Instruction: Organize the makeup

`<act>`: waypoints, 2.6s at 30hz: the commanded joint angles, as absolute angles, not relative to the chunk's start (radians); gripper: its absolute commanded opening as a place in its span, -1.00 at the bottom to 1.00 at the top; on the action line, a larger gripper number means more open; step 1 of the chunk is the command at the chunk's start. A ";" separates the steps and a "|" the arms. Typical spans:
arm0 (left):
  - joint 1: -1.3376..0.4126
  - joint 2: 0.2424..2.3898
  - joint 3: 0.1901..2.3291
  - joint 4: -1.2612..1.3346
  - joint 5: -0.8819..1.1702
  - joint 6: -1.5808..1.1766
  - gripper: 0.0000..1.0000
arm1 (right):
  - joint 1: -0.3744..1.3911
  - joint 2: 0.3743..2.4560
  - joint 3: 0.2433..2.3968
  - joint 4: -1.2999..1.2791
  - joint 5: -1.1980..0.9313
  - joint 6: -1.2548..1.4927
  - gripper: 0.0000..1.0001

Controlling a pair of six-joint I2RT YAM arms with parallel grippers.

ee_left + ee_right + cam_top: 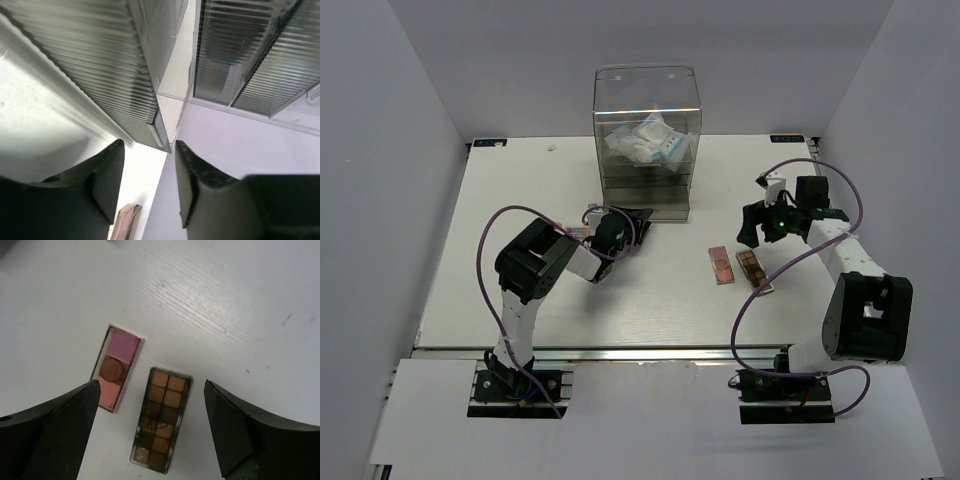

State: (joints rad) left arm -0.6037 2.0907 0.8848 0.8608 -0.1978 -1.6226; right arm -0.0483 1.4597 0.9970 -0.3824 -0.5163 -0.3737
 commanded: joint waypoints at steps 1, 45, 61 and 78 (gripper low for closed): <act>-0.604 2.017 0.882 0.845 -0.193 -1.621 0.16 | -0.006 1.442 0.968 -0.437 -0.286 -0.387 0.79; -0.448 0.963 0.778 -0.593 -0.514 -1.057 0.96 | 0.156 1.549 0.936 -0.443 -0.105 -0.441 -1.00; -0.416 0.957 0.769 -0.782 -0.454 -1.155 0.96 | 0.334 1.597 1.336 -0.448 -0.443 -0.888 -1.00; -0.402 0.870 0.716 -0.903 -0.469 -1.180 0.96 | 0.538 1.928 1.736 -0.368 -0.252 -0.911 -1.00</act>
